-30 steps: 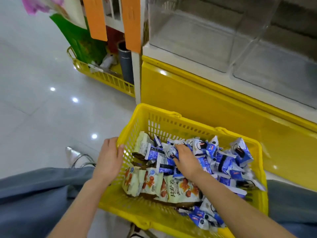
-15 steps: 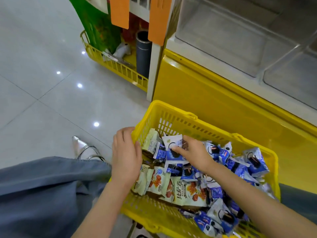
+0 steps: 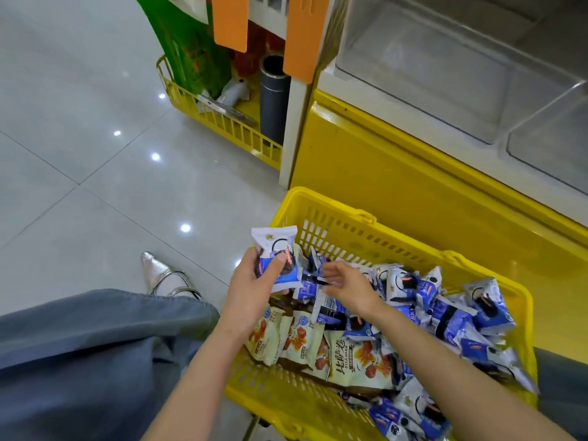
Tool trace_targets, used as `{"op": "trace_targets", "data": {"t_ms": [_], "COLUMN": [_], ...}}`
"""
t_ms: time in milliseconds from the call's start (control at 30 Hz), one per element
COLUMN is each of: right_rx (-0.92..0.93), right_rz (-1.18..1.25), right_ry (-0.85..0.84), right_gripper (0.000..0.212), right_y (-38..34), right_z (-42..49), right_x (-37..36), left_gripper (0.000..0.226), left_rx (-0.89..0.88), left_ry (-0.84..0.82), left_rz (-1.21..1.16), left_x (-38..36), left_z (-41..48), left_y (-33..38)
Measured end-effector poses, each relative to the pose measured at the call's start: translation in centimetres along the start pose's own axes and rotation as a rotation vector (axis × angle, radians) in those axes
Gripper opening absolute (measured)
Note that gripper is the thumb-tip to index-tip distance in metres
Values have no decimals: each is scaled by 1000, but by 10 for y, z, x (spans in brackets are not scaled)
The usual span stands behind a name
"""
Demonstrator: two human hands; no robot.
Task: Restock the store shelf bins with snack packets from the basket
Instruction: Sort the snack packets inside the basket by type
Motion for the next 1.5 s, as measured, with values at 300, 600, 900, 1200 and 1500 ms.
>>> {"op": "trace_targets", "data": {"t_ms": [300, 600, 900, 1200, 1500], "right_rx": [-73, -97, 105, 264, 262], "right_rz": [-382, -315, 149, 84, 336], "right_ry": [298, 61, 105, -243, 176], "right_gripper": [78, 68, 25, 21, 12], "right_y": [21, 24, -15, -65, -58], "right_z": [38, 52, 0, -43, -26], "right_x": [-5, -6, 21, 20, 21], "left_gripper": [7, 13, 13, 4, 34], "left_rx": [44, 57, -28, 312, 169], "left_ry": [34, 54, 26, -191, -201], "left_rz": [-31, 4, 182, -33, 102], "left_x": [6, 7, 1, -20, -16], "left_z": [4, 5, 3, -10, -4], "left_y": [-2, -7, -10, -40, -34]}}
Point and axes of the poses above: each hand's wrist, its own z-axis towards the middle knuckle, its own x-axis out of the back of the hand, y = z × x, the point moved 7 cm from there along z, towards the middle knuckle, and after that the axes turned 8 degrees about -z, right-handed, at the moved point
